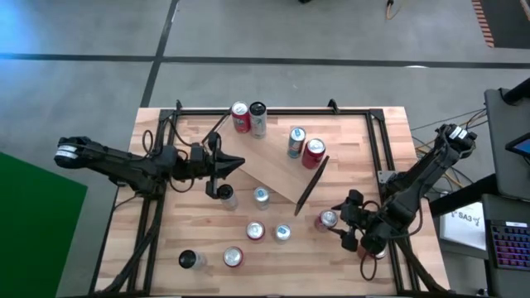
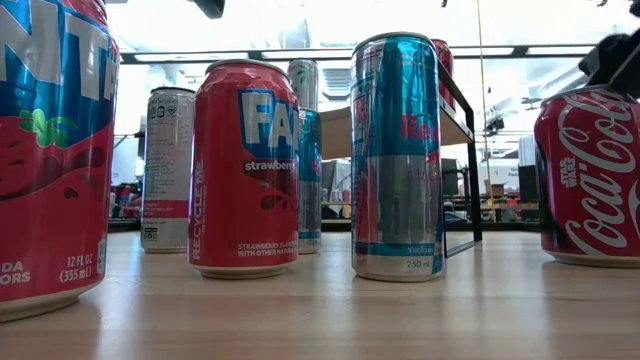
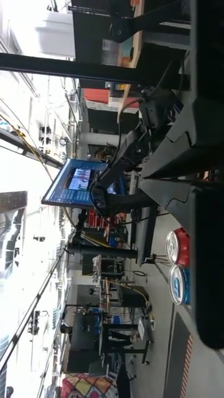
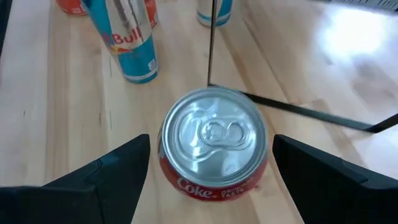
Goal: Place canned beverage on shelf
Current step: Put the red/white soda can on the shelf
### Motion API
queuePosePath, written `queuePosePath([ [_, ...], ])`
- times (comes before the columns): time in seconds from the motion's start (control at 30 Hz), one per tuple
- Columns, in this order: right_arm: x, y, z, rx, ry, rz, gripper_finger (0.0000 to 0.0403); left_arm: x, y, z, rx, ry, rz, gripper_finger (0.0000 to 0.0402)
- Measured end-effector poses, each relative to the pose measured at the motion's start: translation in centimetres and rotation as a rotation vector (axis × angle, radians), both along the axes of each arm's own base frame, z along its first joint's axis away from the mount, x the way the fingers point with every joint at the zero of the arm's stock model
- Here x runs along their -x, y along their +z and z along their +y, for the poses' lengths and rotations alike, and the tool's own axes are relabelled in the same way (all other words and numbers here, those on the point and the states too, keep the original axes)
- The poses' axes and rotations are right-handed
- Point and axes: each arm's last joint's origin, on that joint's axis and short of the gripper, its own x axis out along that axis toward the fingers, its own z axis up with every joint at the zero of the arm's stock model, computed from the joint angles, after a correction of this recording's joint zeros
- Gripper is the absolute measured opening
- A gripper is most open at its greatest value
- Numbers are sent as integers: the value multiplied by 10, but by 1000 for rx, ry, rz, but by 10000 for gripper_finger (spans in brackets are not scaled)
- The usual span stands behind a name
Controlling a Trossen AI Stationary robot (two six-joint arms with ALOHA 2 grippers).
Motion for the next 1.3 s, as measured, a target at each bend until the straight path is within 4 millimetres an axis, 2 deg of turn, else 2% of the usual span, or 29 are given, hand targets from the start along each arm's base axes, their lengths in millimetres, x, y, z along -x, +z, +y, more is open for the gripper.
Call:
queuePosePath([
  [0.4,4,-30,-4,-49,7,-51,327,0,1,0,2,3,-4,0],
  [0.53,4,-33,-5,-51,5,-58,321,0,1,0,3,7,-4,0],
  [0.8,4,-33,-5,-49,13,-66,278,0,1,0,3,7,-4,0],
  [1.3,4,-33,-5,-55,6,-72,276,0,1,0,-3,10,-3,0],
])
